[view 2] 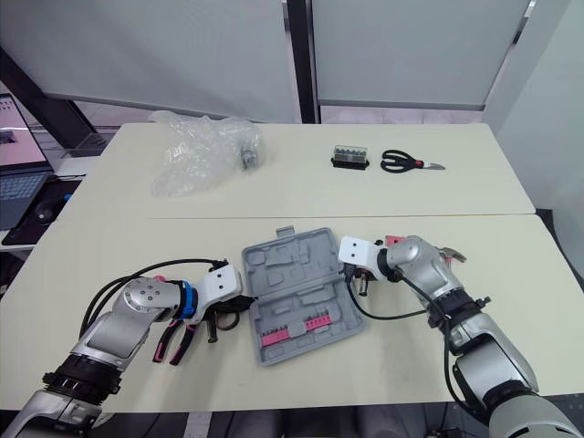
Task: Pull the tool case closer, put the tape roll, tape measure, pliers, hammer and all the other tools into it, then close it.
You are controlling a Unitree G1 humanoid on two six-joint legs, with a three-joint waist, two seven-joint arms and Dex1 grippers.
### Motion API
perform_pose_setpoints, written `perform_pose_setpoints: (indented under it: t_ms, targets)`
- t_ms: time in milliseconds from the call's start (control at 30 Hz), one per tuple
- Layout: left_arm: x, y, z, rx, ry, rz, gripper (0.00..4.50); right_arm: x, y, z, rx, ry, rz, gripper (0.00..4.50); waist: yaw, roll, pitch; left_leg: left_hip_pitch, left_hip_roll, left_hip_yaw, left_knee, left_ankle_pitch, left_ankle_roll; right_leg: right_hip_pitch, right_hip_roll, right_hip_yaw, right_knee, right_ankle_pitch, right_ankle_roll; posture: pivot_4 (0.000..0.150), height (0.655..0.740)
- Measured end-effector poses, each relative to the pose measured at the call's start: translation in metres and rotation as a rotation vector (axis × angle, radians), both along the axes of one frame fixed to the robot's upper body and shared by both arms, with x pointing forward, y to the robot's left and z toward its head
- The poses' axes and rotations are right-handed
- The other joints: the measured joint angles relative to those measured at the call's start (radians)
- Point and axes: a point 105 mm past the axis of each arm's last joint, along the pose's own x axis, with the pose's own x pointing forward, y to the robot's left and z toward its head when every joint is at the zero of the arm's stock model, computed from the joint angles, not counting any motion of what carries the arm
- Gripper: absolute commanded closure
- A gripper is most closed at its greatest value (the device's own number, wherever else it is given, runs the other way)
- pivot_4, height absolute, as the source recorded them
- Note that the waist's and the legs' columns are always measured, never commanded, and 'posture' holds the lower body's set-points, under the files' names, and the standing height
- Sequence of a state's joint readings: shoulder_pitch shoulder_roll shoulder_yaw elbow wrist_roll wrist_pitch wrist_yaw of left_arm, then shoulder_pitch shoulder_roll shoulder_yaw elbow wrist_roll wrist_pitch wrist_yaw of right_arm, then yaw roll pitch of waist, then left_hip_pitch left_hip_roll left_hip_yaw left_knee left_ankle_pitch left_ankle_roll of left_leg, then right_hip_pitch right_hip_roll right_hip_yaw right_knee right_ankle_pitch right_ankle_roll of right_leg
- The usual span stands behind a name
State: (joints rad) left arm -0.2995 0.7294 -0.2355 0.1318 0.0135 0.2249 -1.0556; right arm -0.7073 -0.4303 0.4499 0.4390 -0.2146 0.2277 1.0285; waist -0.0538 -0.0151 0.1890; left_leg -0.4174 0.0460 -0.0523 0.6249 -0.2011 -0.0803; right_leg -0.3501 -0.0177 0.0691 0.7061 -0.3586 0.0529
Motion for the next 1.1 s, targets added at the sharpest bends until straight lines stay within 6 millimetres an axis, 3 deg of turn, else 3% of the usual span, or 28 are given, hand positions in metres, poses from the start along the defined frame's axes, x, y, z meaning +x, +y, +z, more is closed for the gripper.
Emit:
perform_pose_setpoints:
  t_ms: [433, 733, 1100]
  targets:
    - [-0.001, -0.017, -0.001, -0.007, 0.018, -0.068, 4.5, -0.044, -0.024, -0.008, 0.039, 0.104, -0.092, 4.49, 0.019, 0.0, 0.0, -0.001, 0.0, -0.001, 0.0, 0.0, 0.0, 0.0, 0.0, 0.0, 0.0, 0.0, 0.0, 0.15, 0.74]
    - [-0.026, -0.026, -0.006, -0.008, 0.084, -0.157, 4.5, -0.088, -0.034, -0.008, 0.048, 0.183, -0.148, 4.49, 0.018, 0.0, 0.0, -0.001, 0.0, -0.001, 0.0, 0.0, 0.0, 0.0, 0.0, 0.0, -0.001, 0.0, 0.0, 0.15, 0.74]
    - [-0.052, -0.025, -0.011, 0.005, 0.145, -0.201, 4.5, -0.117, -0.032, -0.011, 0.064, 0.256, -0.182, 4.49, 0.02, -0.001, 0.0, -0.001, 0.0, -0.001, 0.0, 0.0, 0.0, 0.0, 0.001, 0.0, -0.001, 0.0, 0.0, 0.15, 0.74]
